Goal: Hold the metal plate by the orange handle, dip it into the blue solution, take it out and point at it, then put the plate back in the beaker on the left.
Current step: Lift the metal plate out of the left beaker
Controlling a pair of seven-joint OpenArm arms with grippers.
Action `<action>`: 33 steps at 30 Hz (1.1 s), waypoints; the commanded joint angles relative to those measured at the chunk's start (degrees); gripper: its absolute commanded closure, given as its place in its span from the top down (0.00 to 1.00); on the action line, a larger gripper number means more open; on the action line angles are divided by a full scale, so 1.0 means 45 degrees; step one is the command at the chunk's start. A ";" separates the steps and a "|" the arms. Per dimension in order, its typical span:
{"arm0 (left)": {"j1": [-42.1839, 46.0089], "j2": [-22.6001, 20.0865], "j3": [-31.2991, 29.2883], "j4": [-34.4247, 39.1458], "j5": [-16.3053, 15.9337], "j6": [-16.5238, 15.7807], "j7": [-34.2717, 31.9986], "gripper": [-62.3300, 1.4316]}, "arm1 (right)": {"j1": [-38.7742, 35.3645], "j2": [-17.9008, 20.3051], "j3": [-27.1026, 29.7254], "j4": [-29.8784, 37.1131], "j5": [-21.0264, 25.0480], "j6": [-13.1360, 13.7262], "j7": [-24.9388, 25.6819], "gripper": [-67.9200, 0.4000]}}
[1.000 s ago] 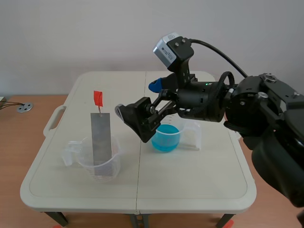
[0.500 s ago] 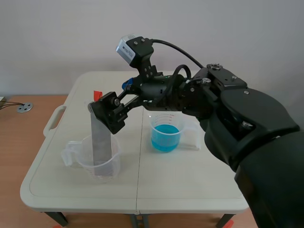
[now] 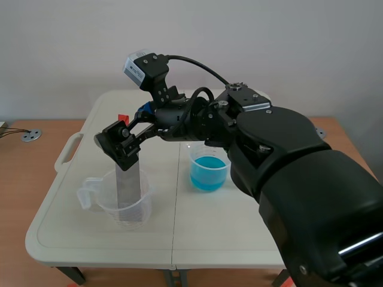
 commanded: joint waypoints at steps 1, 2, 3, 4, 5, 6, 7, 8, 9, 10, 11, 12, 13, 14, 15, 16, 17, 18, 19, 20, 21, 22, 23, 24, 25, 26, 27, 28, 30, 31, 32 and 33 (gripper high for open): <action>0.0000 0.0029 -0.0029 0.0175 -0.0083 0.0019 -0.0185 0.04 | 0.0325 -0.0253 0.0010 0.0141 0.0005 -0.0112 0.0282 0.90; 0.0000 0.0029 -0.0029 0.0175 -0.0083 0.0019 -0.0185 0.04 | 0.0325 -0.0301 0.0010 0.0141 -0.0102 -0.0228 0.0306 0.87; 0.0000 0.0029 -0.0029 0.0175 -0.0083 0.0019 -0.0185 0.04 | 0.0321 -0.0335 0.0010 0.0141 -0.0160 -0.0287 0.0296 0.84; 0.0000 0.0029 -0.0029 0.0175 -0.0083 0.0019 -0.0185 0.04 | 0.0321 -0.0364 0.0010 0.0107 -0.0170 -0.0316 0.0301 0.84; 0.0000 0.0029 -0.0029 0.0175 -0.0083 0.0019 -0.0185 0.04 | 0.0321 -0.0389 0.0010 0.0053 -0.0175 -0.0316 0.0301 0.84; 0.0000 0.0029 -0.0029 0.0175 -0.0083 0.0019 -0.0185 0.04 | 0.0321 -0.0408 0.0010 -0.0010 -0.0180 -0.0325 0.0301 0.84; 0.0000 0.0029 -0.0029 0.0175 -0.0083 0.0015 -0.0185 0.04 | 0.0321 -0.0427 0.0010 -0.0068 -0.0180 -0.0325 0.0306 0.84; 0.0000 0.0029 -0.0029 0.0175 -0.0083 0.0015 -0.0185 0.04 | 0.0321 -0.0433 0.0010 -0.0146 -0.0204 -0.0325 0.0306 0.81; 0.0000 0.0029 -0.0029 0.0175 -0.0083 0.0015 -0.0185 0.04 | 0.0325 -0.0433 0.0010 -0.0214 -0.0219 -0.0325 0.0306 0.78; 0.0000 0.0029 -0.0029 0.0175 -0.0083 0.0015 -0.0185 0.04 | 0.0325 -0.0433 0.0010 -0.0257 -0.0223 -0.0330 0.0316 0.75; 0.0000 0.0029 -0.0029 0.0175 -0.0083 0.0015 -0.0185 0.04 | 0.0321 -0.0433 0.0010 -0.0296 -0.0223 -0.0330 0.0359 0.73; 0.0000 0.0029 -0.0029 0.0175 -0.0083 0.0015 -0.0185 0.04 | 0.0321 -0.0433 0.0010 -0.0355 -0.0223 -0.0330 0.0461 0.71; 0.0000 0.0029 -0.0029 0.0175 -0.0083 0.0015 -0.0189 0.04 | 0.0321 -0.0433 0.0010 -0.0408 -0.0223 -0.0330 0.0593 0.70; 0.0000 0.0029 -0.0029 0.0175 -0.0083 0.0015 -0.0189 0.04 | 0.0321 -0.0433 0.0010 -0.0432 -0.0228 -0.0330 0.0709 0.69; 0.0000 0.0029 -0.0029 0.0175 -0.0083 0.0015 -0.0189 0.04 | 0.0321 -0.0433 0.0010 -0.0442 -0.0267 -0.0330 0.0801 0.69; 0.0000 0.0029 -0.0029 0.0175 -0.0083 0.0015 -0.0189 0.04 | 0.0321 -0.0433 0.0010 -0.0442 -0.0340 -0.0330 0.0913 0.69; 0.0000 0.0029 -0.0029 0.0175 -0.0083 0.0015 -0.0189 0.04 | 0.0321 -0.0433 0.0010 -0.0442 -0.0437 -0.0330 0.1069 0.67; 0.0000 0.0029 -0.0029 0.0175 -0.0083 0.0015 -0.0189 0.04 | 0.0321 -0.0433 0.0010 -0.0442 -0.0471 -0.0330 0.1151 0.65; 0.0000 0.0029 -0.0029 0.0175 -0.0083 0.0015 -0.0189 0.04 | 0.0325 -0.0433 0.0010 -0.0442 -0.0491 -0.0330 0.1171 0.62; 0.0000 0.0029 -0.0029 0.0175 -0.0083 0.0015 -0.0185 0.04 | 0.0325 -0.0433 0.0010 -0.0442 -0.0505 -0.0330 0.1171 0.60; 0.0000 0.0029 -0.0029 0.0175 -0.0083 0.0015 -0.0185 0.04 | 0.0321 -0.0433 0.0010 -0.0442 -0.0505 -0.0330 0.1166 0.59; 0.0000 0.0029 -0.0029 0.0175 -0.0083 0.0015 -0.0185 0.04 | 0.0316 -0.0433 0.0010 -0.0442 -0.0505 -0.0330 0.1161 0.58; 0.0000 0.0029 -0.0029 0.0175 -0.0083 0.0015 -0.0185 0.04 | 0.0301 -0.0433 0.0010 -0.0442 -0.0505 -0.0330 0.1161 0.55; 0.0000 0.0029 -0.0029 0.0175 -0.0083 0.0015 -0.0185 0.04 | 0.0296 -0.0433 0.0010 -0.0442 -0.0505 -0.0330 0.1180 0.53; 0.0000 0.0029 -0.0029 0.0175 -0.0083 0.0015 -0.0185 0.04 | 0.0296 -0.0433 0.0010 -0.0442 -0.0505 -0.0330 0.1195 0.51; 0.0000 0.0029 -0.0029 0.0175 -0.0083 0.0015 -0.0185 0.04 | 0.0296 -0.0433 0.0010 -0.0442 -0.0505 -0.0330 0.1219 0.48; 0.0000 0.0029 -0.0029 0.0175 -0.0083 0.0015 -0.0185 0.04 | 0.0296 -0.0433 0.0010 -0.0442 -0.0505 -0.0330 0.1224 0.45; 0.0000 0.0029 -0.0029 0.0175 -0.0083 0.0015 -0.0185 0.04 | 0.0296 -0.0433 0.0010 -0.0442 -0.0505 -0.0330 0.1224 0.42; 0.0000 0.0029 -0.0029 0.0175 -0.0083 0.0015 -0.0185 0.04 | 0.0296 -0.0433 0.0010 -0.0442 -0.0505 -0.0330 0.1219 0.35; 0.0000 0.0029 -0.0029 0.0175 -0.0083 0.0015 -0.0185 0.04 | 0.0296 -0.0433 0.0010 -0.0442 -0.0505 -0.0330 0.1219 0.32; 0.0000 0.0029 -0.0029 0.0175 -0.0083 0.0015 -0.0185 0.04 | 0.0296 -0.0433 0.0010 -0.0442 -0.0505 -0.0330 0.1219 0.31; 0.0000 0.0029 -0.0029 0.0175 -0.0083 0.0015 -0.0185 0.04 | 0.0296 -0.0433 0.0010 -0.0442 -0.0505 -0.0330 0.1224 0.30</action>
